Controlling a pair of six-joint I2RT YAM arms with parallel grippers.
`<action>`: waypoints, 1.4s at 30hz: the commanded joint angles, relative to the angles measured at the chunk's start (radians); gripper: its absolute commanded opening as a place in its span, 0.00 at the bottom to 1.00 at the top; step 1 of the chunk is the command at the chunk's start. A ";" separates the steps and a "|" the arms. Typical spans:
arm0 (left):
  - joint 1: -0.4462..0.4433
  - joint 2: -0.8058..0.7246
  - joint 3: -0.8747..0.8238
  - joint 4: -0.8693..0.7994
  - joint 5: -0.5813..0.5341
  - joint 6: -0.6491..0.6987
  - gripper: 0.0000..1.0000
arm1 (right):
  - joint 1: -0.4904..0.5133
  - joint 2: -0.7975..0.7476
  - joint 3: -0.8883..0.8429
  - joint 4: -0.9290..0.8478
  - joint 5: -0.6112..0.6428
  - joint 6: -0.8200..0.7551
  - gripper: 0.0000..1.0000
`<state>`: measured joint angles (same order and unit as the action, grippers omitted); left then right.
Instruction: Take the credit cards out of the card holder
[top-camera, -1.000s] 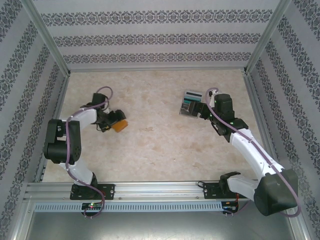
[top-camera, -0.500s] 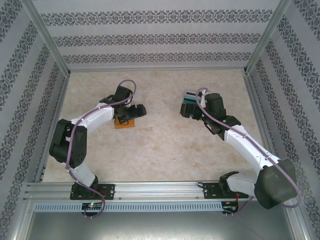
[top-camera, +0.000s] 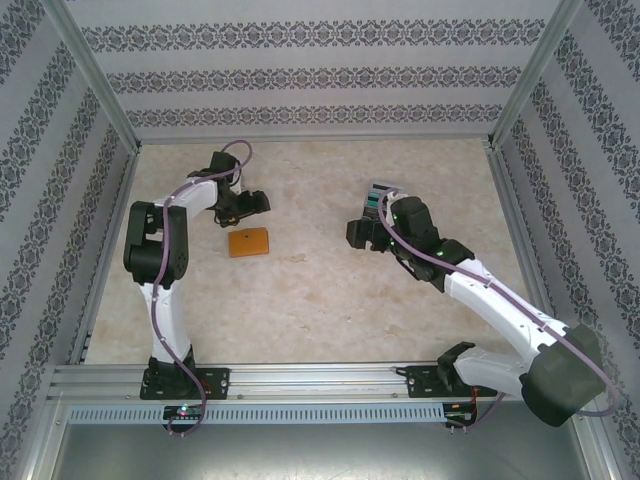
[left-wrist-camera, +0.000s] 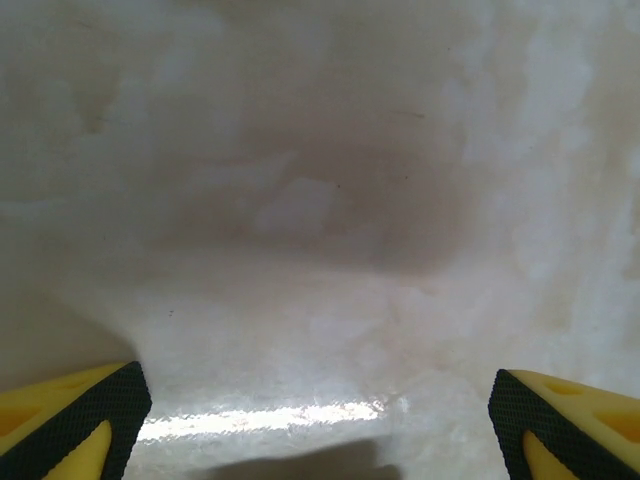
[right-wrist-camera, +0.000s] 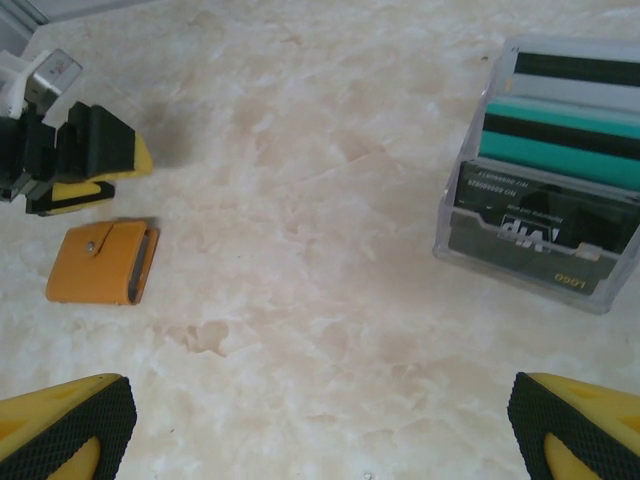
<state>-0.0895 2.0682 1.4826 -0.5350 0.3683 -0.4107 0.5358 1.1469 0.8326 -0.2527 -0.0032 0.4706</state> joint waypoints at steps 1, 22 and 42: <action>-0.001 -0.047 -0.060 -0.022 0.085 0.010 0.92 | 0.053 0.006 0.041 -0.036 0.088 0.057 0.98; -0.271 -0.420 -0.595 0.243 -0.094 -0.344 0.92 | 0.086 0.059 0.147 -0.132 0.073 0.024 0.98; -0.420 -0.328 -0.269 -0.235 -0.514 -0.281 0.46 | -0.022 -0.018 0.096 -0.151 0.002 -0.046 0.98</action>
<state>-0.4969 1.7103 1.1759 -0.6861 -0.0929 -0.7124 0.5190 1.1114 0.9241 -0.4145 0.0261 0.4408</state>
